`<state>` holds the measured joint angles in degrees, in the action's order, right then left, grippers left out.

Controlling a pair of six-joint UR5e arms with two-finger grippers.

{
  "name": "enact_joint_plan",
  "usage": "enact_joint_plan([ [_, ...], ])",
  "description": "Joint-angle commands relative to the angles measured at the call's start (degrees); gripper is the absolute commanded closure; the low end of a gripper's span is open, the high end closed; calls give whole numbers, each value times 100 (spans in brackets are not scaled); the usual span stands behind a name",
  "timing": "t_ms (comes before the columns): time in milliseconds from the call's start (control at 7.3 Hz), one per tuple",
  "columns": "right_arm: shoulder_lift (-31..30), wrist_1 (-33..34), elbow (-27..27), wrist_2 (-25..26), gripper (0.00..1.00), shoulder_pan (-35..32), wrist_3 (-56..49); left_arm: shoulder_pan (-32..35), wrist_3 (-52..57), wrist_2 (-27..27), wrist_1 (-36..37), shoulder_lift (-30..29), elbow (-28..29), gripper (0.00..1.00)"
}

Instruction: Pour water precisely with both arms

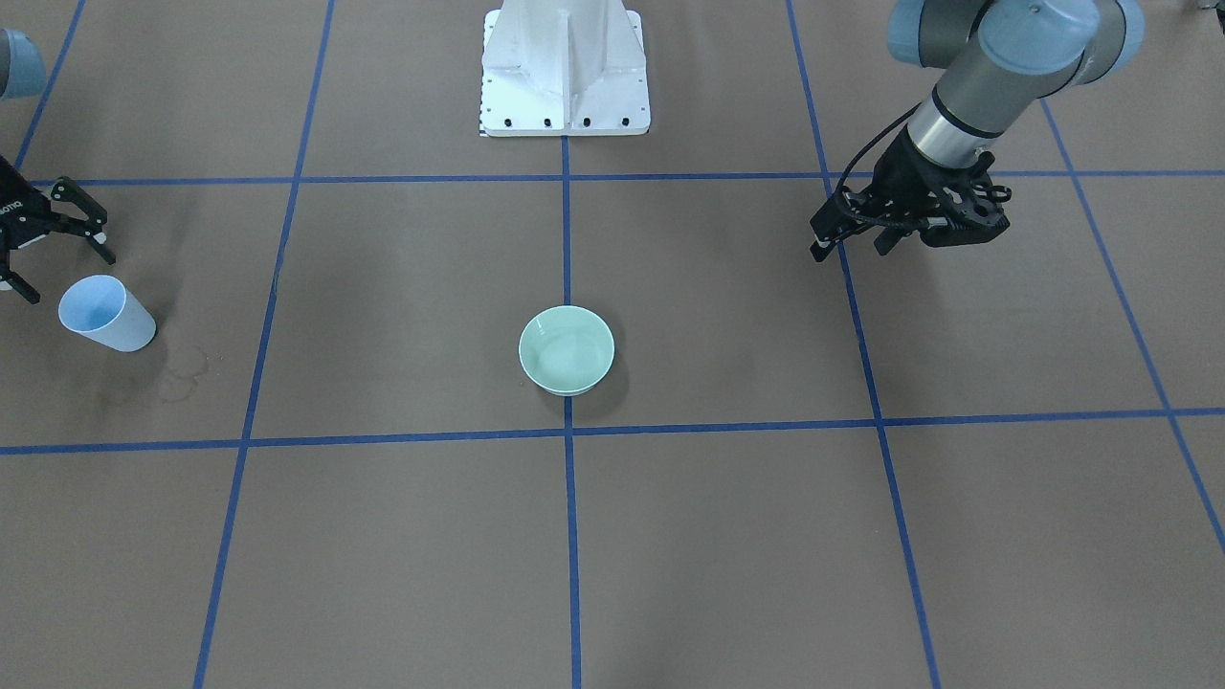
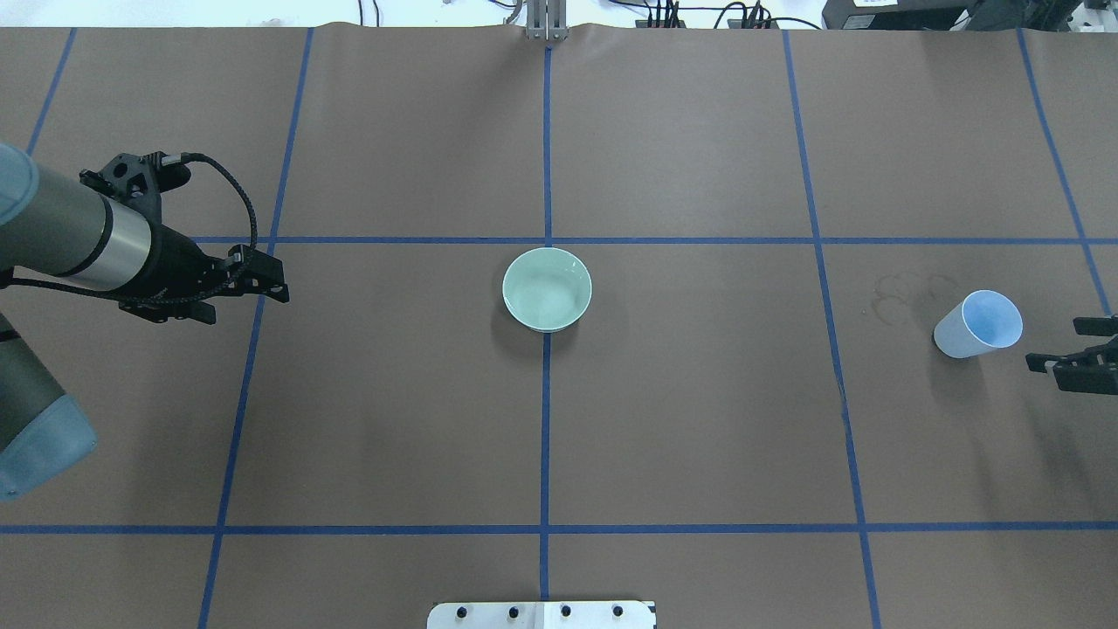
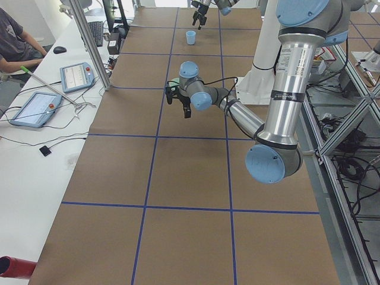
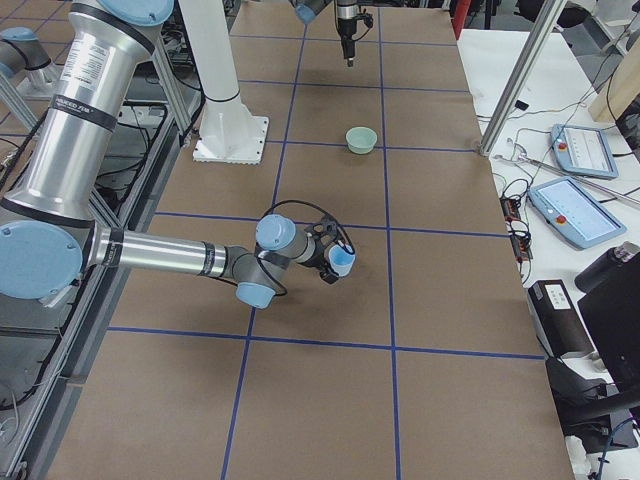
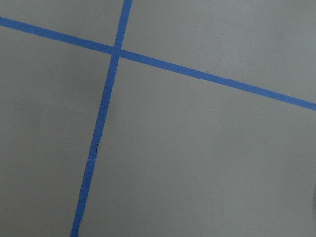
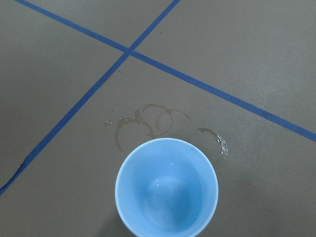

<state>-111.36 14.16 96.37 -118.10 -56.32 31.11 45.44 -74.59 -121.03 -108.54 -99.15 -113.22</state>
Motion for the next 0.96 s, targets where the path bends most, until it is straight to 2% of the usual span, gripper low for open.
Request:
enact_joint_plan([
  [0, -149, -1, -39, -82, 0, -342, 0, -9, 6, 0, 0, 1, 1, 0],
  [137, -36, 451, -57, -186, 0, -858, 78, -35, -3, 9, 26, -43, 19, 0],
  [274, 557, 1752, 22, -979, 0, -1507, 27, -113, -160, 26, 44, -339, 219, 0],
  [411, 841, 2548, 22, -1587, 0, -1983, -26, -166, -266, 18, 340, -1108, 726, 0],
  [548, 853, 2852, 14, -1680, 0, -2127, -261, -437, -276, 61, 804, -1890, 1148, 0],
  [822, 1071, 3791, 40, -1812, 0, -2304, -1033, -815, -644, 367, 809, -2642, 1800, 0],
])
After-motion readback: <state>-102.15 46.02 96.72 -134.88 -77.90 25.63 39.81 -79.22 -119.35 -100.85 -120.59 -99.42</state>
